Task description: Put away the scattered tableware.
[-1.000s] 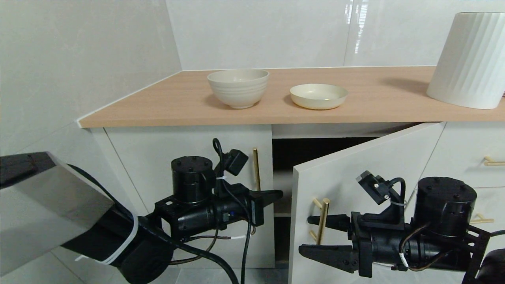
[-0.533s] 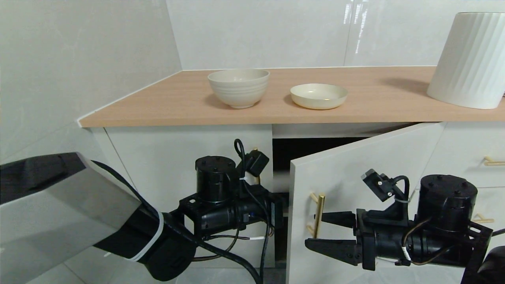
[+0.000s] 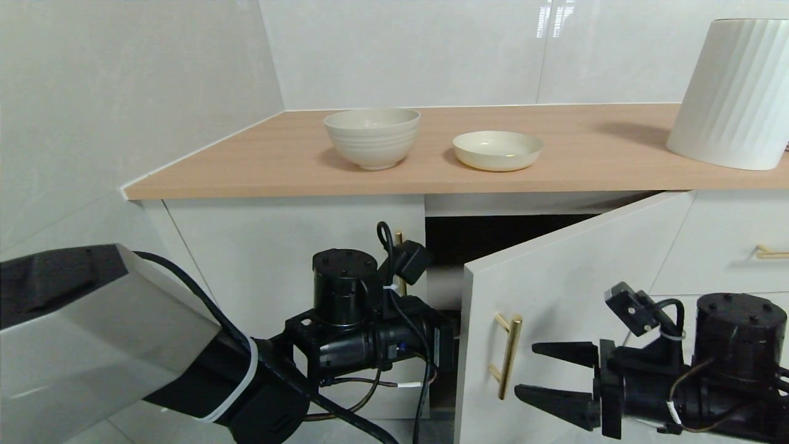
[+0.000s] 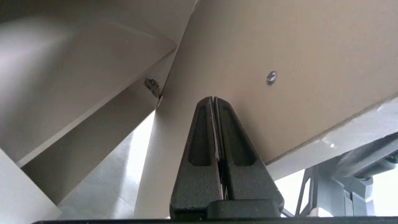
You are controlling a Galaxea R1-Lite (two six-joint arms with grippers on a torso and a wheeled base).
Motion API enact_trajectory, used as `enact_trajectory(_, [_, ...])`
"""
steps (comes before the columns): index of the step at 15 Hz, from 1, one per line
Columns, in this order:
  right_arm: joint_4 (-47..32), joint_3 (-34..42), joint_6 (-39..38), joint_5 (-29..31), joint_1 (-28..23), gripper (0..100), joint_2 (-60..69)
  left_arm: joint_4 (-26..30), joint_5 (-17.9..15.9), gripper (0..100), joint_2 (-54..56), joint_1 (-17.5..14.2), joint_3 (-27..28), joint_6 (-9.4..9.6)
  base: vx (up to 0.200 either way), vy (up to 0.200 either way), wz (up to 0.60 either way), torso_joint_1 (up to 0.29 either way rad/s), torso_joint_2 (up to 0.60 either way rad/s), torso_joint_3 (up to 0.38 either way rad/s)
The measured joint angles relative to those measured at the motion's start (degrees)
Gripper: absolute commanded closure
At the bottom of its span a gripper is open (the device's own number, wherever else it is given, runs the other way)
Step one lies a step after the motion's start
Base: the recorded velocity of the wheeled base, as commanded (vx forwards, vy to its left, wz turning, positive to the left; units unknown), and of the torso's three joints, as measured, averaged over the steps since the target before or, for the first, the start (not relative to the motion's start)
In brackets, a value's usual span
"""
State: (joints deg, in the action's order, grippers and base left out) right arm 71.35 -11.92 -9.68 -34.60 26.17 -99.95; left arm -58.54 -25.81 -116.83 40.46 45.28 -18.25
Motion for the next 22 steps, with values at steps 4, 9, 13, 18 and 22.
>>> enact_trajectory(4, [-0.5, 9.5, 3.5, 12.3, 0.4, 0, 6.0, 0.3, 0.3, 100, 2.1, -0.2, -1.7, 0.00, 0.000, 0.000, 0.00, 0.000, 0.00, 0.000])
enact_trajectory(9, [-1.3, 11.8, 3.3, 15.3, 0.3, 0, 9.7, 0.5, 0.4, 100, 3.4, -0.2, -2.3, -0.06, 0.000, 0.000, 0.00, 0.000, 0.00, 0.000])
enact_trajectory(13, [-1.2, 11.9, 3.2, 15.3, 0.2, 0, 10.0, 1.7, 0.4, 100, 3.2, 0.7, -1.4, -0.11, 0.000, 0.000, 0.00, 0.000, 0.00, 0.000])
enact_trajectory(18, [-1.3, 11.9, 3.2, 15.3, 0.2, 0, 10.0, 2.6, 0.4, 100, 2.2, 0.7, 1.4, -2.96, -0.200, 0.000, 0.00, 0.000, 0.00, 0.003])
enact_trajectory(22, [-1.3, 11.9, 3.2, 15.3, 0.2, 0, 10.0, 5.2, 0.1, 100, 0.9, 0.7, 4.9, -3.07, -0.050, 0.000, 0.00, -0.001, 0.00, 0.001])
